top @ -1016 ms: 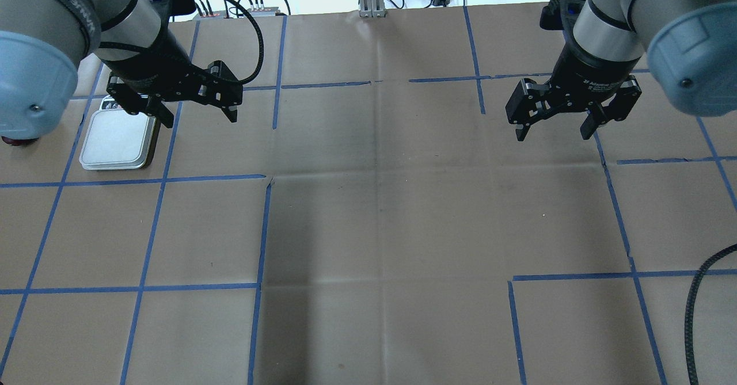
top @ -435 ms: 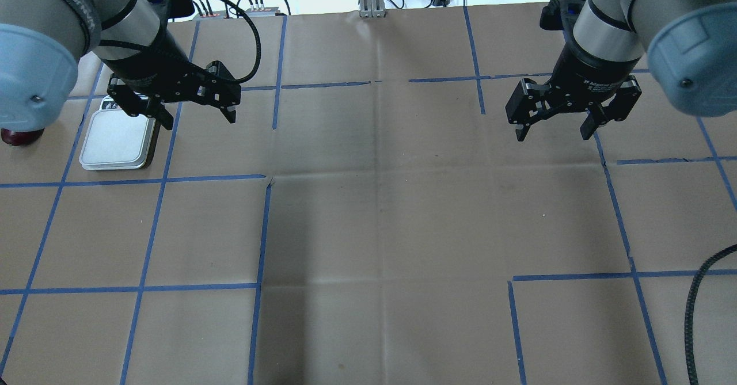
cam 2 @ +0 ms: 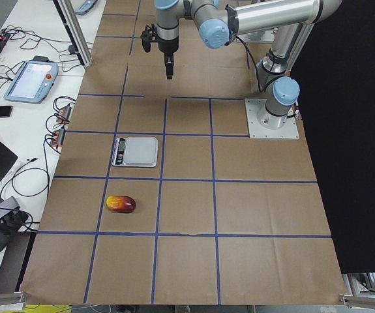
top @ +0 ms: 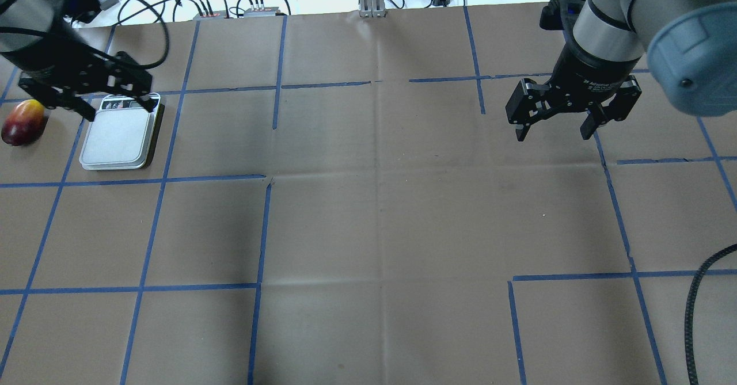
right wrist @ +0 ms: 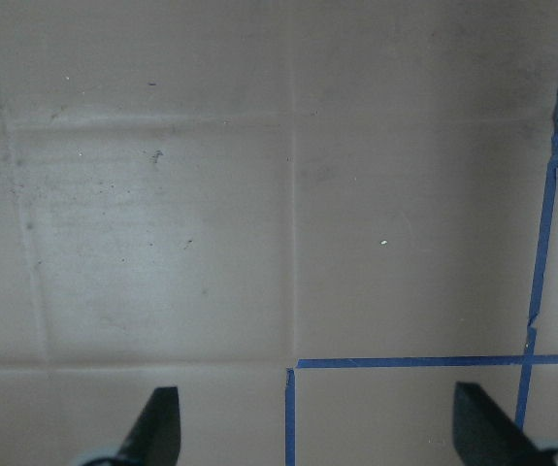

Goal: Weigh mango
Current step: 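Reach the left gripper beyond the scale and grasp the red-yellow mango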

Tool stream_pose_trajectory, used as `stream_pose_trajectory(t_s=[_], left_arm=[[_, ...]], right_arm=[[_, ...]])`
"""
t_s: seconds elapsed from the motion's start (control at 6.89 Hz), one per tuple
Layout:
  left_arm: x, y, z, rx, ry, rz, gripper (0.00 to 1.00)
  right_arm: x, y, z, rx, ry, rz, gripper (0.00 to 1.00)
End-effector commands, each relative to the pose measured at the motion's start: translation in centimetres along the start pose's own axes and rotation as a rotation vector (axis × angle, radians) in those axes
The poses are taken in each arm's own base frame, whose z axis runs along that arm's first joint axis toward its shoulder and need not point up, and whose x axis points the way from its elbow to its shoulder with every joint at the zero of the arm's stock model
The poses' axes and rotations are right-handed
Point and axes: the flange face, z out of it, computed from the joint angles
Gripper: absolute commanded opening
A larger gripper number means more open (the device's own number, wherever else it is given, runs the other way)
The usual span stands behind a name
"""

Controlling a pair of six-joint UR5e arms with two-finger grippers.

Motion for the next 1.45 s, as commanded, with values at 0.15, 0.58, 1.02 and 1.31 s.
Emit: stream_pose_trajectory(t_s=[0.15, 0.58, 1.02, 1.31], left_arm=[[-23.5, -4.9, 2.5, 0.031, -0.035, 0.125, 1.00], [-38.4, -12.2, 6.9, 0.054, -0.065, 0.152, 1.00], [-43.2, -17.1, 15.8, 0.035, -0.029, 0.204, 1.00], [-43.2, -17.4, 20.4, -0.004, 0.017, 0.210, 0.99]], right_arm=[[0.0, 0.0, 0.0, 0.000, 0.000, 0.000, 1.00], [0.0, 0.0, 0.0, 0.000, 0.000, 0.000, 1.00], [0.0, 0.0, 0.0, 0.000, 0.000, 0.000, 1.00], [0.0, 0.0, 0.0, 0.000, 0.000, 0.000, 1.00]])
